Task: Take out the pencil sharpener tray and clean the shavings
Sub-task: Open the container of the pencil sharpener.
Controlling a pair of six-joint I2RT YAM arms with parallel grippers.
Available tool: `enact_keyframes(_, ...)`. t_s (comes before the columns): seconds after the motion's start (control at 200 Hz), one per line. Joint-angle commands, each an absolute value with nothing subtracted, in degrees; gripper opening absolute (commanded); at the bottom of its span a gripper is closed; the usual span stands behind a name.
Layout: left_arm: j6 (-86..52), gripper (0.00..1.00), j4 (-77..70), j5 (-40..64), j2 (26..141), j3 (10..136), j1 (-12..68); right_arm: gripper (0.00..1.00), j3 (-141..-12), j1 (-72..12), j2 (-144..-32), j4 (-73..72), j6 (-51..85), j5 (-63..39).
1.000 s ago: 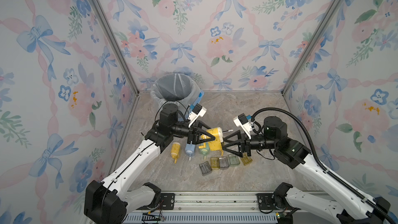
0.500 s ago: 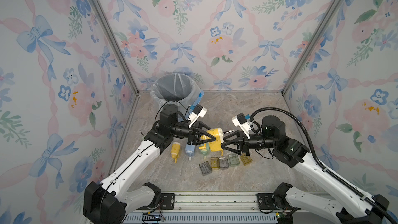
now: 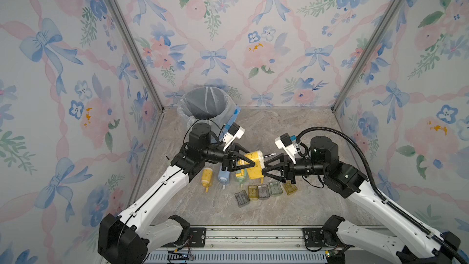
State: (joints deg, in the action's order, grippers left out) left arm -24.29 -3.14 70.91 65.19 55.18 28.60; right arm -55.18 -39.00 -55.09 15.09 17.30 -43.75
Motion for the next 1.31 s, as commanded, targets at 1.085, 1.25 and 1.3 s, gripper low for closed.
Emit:
enact_keyframes(1.085, -23.27, 0.00, -4.70, 72.36, 63.62, 55.90, 28.80, 0.68, -56.42, -38.49, -55.91, 14.03, 19.03, -45.97)
enact_keyframes(1.25, -23.20, 0.00, -4.66, 72.17, 63.86, 55.66, 28.78, 0.60, -56.67, -39.02, -56.28, 13.77, 19.14, -45.97)
enact_keyframes(1.3, -23.20, 0.00, -4.67, 72.11, 63.91, 55.64, 28.74, 0.54, -56.78, -39.12, -56.42, 13.80, 19.16, -45.97)
